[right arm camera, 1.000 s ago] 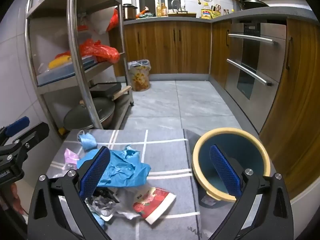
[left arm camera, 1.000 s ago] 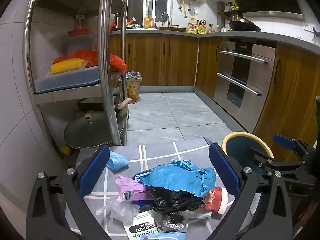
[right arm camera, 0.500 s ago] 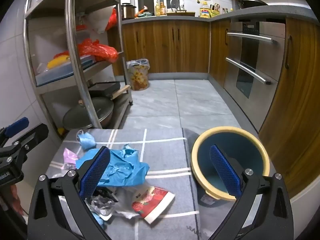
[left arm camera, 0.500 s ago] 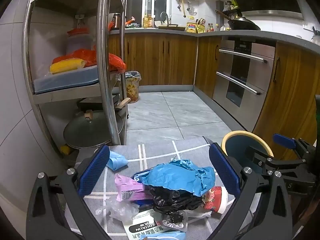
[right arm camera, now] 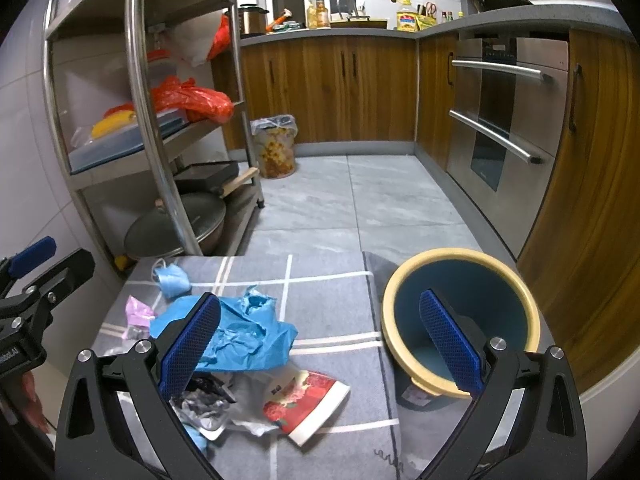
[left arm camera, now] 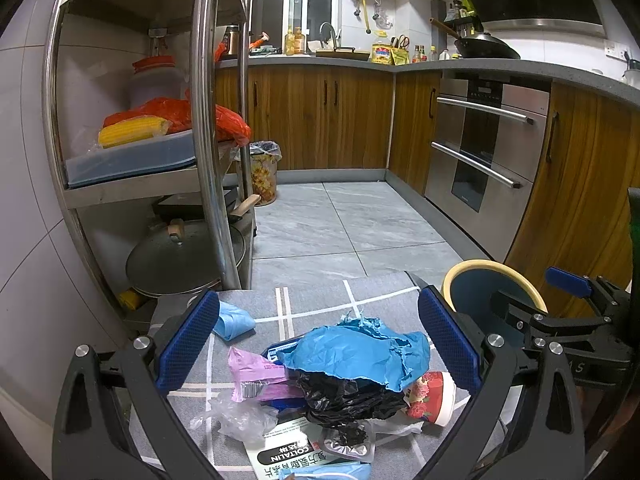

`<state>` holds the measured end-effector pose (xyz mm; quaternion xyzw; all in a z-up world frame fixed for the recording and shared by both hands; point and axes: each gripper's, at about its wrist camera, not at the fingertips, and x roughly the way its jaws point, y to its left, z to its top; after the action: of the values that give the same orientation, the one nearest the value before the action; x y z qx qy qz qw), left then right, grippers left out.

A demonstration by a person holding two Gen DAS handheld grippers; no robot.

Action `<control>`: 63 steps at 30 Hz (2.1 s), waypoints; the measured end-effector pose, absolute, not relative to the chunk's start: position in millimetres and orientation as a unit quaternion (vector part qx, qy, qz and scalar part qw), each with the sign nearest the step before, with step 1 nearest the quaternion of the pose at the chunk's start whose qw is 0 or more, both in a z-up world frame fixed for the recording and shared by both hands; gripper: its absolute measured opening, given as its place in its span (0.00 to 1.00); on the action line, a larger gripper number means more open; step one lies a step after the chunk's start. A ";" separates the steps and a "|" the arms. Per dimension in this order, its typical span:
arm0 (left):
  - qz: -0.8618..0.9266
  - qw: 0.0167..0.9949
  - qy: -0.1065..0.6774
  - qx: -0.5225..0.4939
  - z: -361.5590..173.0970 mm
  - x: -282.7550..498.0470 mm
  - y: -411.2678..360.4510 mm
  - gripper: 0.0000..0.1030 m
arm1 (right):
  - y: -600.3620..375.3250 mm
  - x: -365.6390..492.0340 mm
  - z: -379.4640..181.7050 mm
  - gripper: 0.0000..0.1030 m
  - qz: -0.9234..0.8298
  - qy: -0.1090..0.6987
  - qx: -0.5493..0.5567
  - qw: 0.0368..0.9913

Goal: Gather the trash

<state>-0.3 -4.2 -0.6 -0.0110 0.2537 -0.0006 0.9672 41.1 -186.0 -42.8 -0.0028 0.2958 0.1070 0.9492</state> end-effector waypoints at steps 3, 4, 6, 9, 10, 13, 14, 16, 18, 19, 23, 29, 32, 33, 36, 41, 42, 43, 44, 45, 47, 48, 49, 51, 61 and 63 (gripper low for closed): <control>-0.001 0.967 0.253 -0.012 -0.8 -0.5 -4.0 0.95 | -186.4 41.0 -43.1 0.96 0.106 0.296 -0.003 0.949; -0.001 0.968 0.253 -0.011 -0.8 -0.7 -4.2 0.95 | -186.4 41.1 -43.0 0.96 0.107 0.297 -0.002 0.949; -0.001 0.967 0.253 -0.011 -0.6 -0.6 -3.9 0.95 | -186.3 41.0 -43.0 0.96 0.107 0.297 -0.003 0.949; -0.001 0.967 0.253 -0.011 -0.6 -0.6 -4.0 0.95 | -185.9 41.3 -42.6 0.96 0.106 0.297 -0.003 0.949; -0.001 0.967 0.253 -0.010 -1.0 -0.5 -4.2 0.95 | -186.0 41.3 -42.8 0.96 0.106 0.297 -0.003 0.949; -0.001 0.967 0.253 -0.010 -0.9 -0.5 -4.0 0.95 | -185.9 41.4 -42.6 0.96 0.107 0.297 -0.003 0.949; -0.001 0.967 0.253 -0.010 -1.0 -0.4 -4.2 0.95 | -186.1 41.4 -42.9 0.96 0.107 0.298 -0.003 0.949; -0.001 0.967 0.253 -0.010 -1.0 -0.7 -4.0 0.95 | -186.3 41.4 -42.9 0.96 0.107 0.298 -0.003 0.949; -0.001 0.968 0.252 -0.010 -1.5 -1.0 -4.2 0.95 | -186.5 41.3 -42.8 0.96 0.107 0.298 -0.002 0.949; -0.001 0.967 0.253 -0.009 -1.6 -0.3 -4.4 0.95 | -186.3 41.4 -42.9 0.96 0.107 0.298 -0.002 0.948; 0.000 0.967 0.255 -0.008 -3.0 0.9 -4.1 0.95 | -185.3 41.2 -43.8 0.96 0.106 0.298 -0.002 0.949; -0.001 0.967 0.256 -0.008 -3.5 1.1 -3.3 0.95 | -185.3 41.4 -44.1 0.96 0.106 0.300 -0.001 0.948; 0.000 0.967 0.256 -0.007 -2.9 0.6 -3.7 0.95 | -185.2 41.1 -44.7 0.96 0.106 0.300 -0.001 0.948; 0.000 0.967 0.256 -0.007 -3.1 0.5 -3.6 0.95 | -185.2 41.0 -45.0 0.96 0.107 0.300 -0.001 0.948; 0.000 0.967 0.256 -0.007 -3.1 0.8 -4.6 0.95 | -185.1 41.3 -45.1 0.96 0.106 0.300 -0.001 0.948; 0.000 0.967 0.256 -0.007 -1.1 1.9 -1.4 0.95 | -184.6 42.0 -49.1 0.96 0.105 0.309 0.007 0.945; -0.002 0.966 0.257 -0.006 -0.6 2.9 0.2 0.95 | -184.3 42.1 -50.3 0.96 0.106 0.311 0.008 0.944; -0.002 0.966 0.257 -0.005 -0.2 3.9 2.1 0.95 | -184.2 43.7 -50.6 0.96 0.107 0.314 0.011 0.943; -0.001 0.966 0.257 -0.003 0.0 4.4 3.6 0.95 | -183.9 44.8 -51.5 0.96 0.108 0.316 0.012 0.942; -0.002 0.966 0.257 -0.002 -0.1 4.9 5.1 0.95 | -183.7 46.1 -52.4 0.96 0.110 0.319 0.014 0.941; -0.005 0.965 0.261 0.008 -1.1 8.8 10.6 0.95 | -184.2 52.5 -53.2 0.96 0.116 0.327 0.021 0.938; -0.003 0.965 0.260 0.019 -1.4 11.6 14.8 0.95 | -184.7 54.6 -53.0 0.96 0.117 0.329 0.024 0.937; 0.005 0.966 0.258 0.029 -1.4 15.0 19.4 0.95 | -184.3 57.4 -53.5 0.96 0.120 0.333 0.028 0.935; 0.020 0.966 0.256 0.036 -0.5 22.0 29.1 0.95 | -183.2 64.4 -53.8 0.96 0.132 0.340 0.037 0.930; 0.098 0.946 0.308 -0.020 -24.9 90.4 119.6 0.94 | -152.5 88.6 -55.1 0.92 0.197 0.367 0.039 0.908; 0.091 0.939 0.331 -0.027 -39.7 105.0 125.5 0.94 | -144.6 91.4 -56.0 0.90 0.211 0.371 0.035 0.904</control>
<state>105.0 125.5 -39.7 -0.0272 0.3313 0.0906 0.9388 91.4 -144.6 -56.0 0.0346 0.3712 0.2109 0.9036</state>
